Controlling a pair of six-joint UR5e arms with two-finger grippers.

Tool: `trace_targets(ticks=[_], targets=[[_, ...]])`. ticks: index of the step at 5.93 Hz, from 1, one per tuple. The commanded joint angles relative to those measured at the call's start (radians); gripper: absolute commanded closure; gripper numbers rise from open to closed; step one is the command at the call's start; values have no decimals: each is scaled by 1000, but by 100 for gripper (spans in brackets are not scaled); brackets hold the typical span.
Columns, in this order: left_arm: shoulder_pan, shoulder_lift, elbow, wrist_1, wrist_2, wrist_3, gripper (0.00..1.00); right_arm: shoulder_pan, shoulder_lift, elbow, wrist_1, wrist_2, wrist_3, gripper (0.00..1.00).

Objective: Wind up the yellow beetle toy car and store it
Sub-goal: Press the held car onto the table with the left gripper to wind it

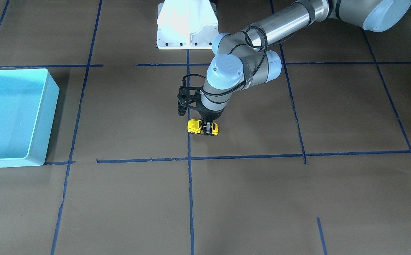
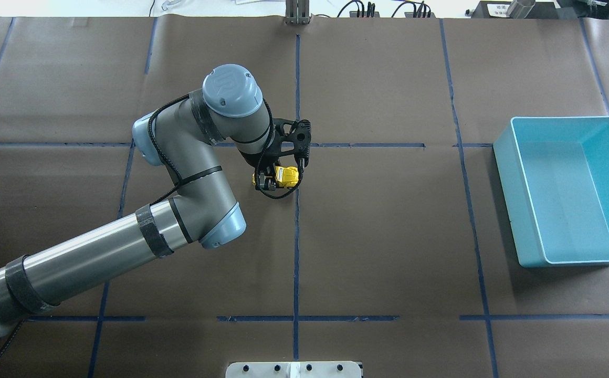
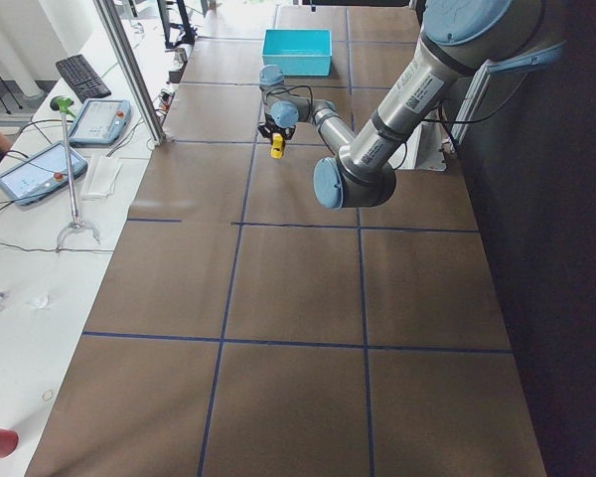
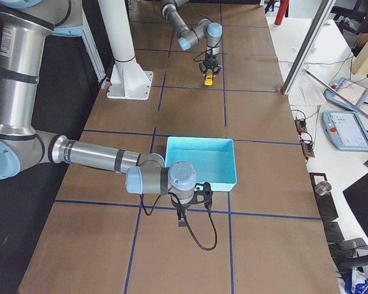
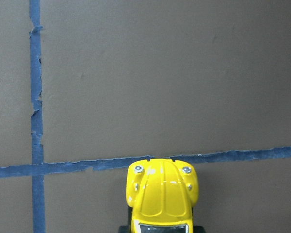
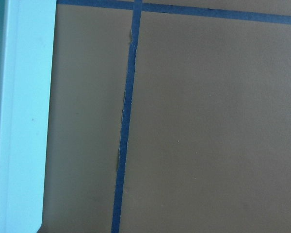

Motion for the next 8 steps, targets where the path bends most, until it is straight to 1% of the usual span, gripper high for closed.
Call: trace_targets(ticks=[1, 5, 6, 7, 8], targets=[[-1, 27, 2, -65, 0, -4, 100, 0, 0, 0, 0, 0, 0, 0], [-6, 52, -4, -76, -19, -5, 100, 0, -2, 0, 0, 0, 0, 0], [-8, 75, -4, -120, -28, -6, 100, 0, -2, 0, 0, 0, 0, 0], [-18, 86, -6, -126, -49, -5, 100, 0, -2, 0, 0, 0, 0, 0], [-40, 103, -9, -128, -91, 0, 100, 0, -2, 0, 0, 0, 0, 0]])
